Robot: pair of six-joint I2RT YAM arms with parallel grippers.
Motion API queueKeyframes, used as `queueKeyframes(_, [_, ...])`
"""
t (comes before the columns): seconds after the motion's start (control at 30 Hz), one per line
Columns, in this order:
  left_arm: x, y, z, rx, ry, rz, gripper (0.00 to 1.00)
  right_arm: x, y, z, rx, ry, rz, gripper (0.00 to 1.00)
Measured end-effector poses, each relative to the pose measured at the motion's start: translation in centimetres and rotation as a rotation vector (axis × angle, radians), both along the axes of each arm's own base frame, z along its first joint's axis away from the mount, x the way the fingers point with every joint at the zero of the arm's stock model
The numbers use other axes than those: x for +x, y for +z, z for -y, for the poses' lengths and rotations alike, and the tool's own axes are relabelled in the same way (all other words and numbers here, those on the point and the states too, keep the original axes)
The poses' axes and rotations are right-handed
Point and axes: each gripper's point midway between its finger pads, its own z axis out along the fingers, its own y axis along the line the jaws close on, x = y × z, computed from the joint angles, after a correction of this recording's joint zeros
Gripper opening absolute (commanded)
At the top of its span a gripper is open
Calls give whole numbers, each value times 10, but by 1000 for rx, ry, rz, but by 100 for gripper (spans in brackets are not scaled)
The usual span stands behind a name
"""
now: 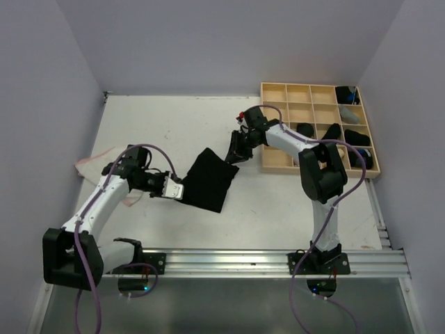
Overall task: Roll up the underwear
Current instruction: Fold the underwear
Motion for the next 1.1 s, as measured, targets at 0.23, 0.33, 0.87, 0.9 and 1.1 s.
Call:
queueKeyframes(0.23, [7,-15,51,8,68,-137,27,-4,-35,13,-122,37,-23,38])
queueKeyframes(0.33, [10,-28,64,33,123,-201,26,-1,-35,15,-138,51,0,36])
queueKeyframes(0.87, [15,-98,38,276,209,-261,18,21,-54,39,-324,183,130,20])
queueKeyframes(0.9, [15,-97,35,281,195,-251,20,21,-51,39,-319,191,145,21])
queueKeyframes(1.1, [20,-74,30,226,154,-212,34,14,9,21,-172,229,246,24])
